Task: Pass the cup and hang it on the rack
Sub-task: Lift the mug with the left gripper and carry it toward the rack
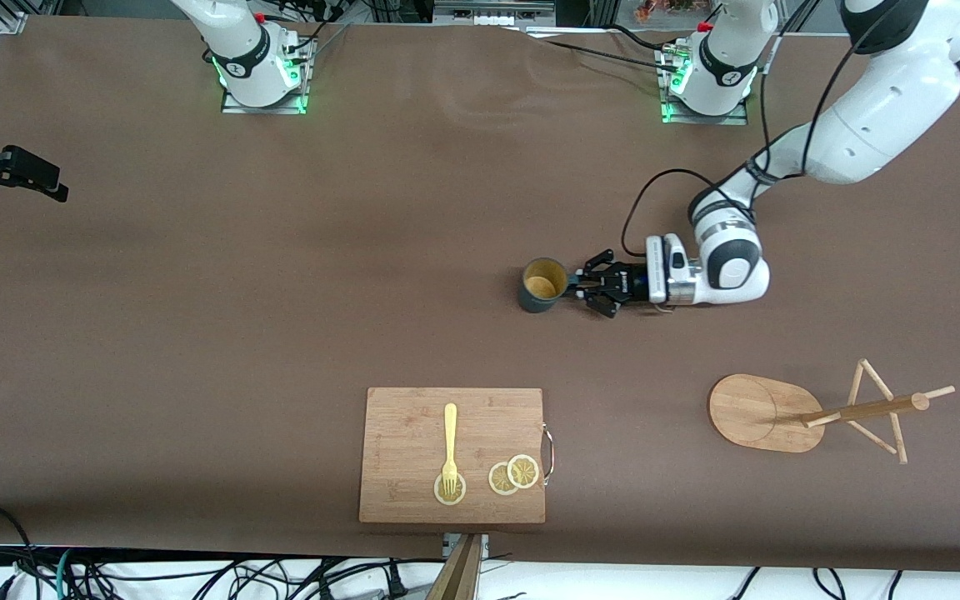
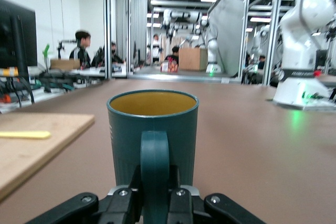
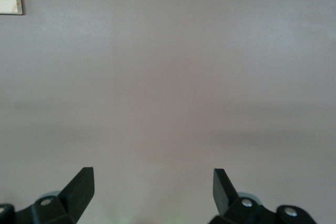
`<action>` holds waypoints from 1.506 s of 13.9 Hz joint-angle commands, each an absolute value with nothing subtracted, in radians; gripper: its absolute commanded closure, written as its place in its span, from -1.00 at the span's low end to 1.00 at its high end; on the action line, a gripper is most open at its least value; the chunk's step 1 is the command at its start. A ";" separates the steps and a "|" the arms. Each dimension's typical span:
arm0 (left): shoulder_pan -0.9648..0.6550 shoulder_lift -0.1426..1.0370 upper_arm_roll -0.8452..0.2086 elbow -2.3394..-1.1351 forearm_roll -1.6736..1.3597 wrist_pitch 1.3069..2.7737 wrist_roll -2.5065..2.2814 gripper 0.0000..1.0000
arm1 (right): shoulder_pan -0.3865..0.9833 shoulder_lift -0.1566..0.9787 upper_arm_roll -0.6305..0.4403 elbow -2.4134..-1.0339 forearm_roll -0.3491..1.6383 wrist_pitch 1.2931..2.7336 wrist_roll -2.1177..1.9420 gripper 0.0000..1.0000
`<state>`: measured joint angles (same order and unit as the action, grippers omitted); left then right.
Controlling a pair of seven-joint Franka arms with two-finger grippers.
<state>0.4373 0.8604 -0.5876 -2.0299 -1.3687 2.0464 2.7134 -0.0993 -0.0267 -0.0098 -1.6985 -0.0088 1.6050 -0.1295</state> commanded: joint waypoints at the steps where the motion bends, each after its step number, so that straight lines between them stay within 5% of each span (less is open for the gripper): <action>1: 0.578 0.821 -0.591 -2.098 -1.263 1.890 2.685 1.00 | -0.101 -0.026 0.002 -1.690 0.005 1.612 -0.124 -1.00; 5: 0.750 0.763 -0.572 -2.120 -1.112 1.647 2.518 1.00 | -0.097 -0.026 0.003 -1.690 0.009 1.614 -0.124 -1.00; 11: 0.772 0.712 -0.397 -2.114 -1.109 1.292 2.153 1.00 | -0.043 -0.026 0.003 -1.690 0.009 1.644 -0.126 -1.00; 21: 0.974 0.695 -0.396 -2.013 -1.225 1.177 1.191 1.00 | -0.040 -0.026 0.003 -1.690 0.009 1.649 -0.124 -1.00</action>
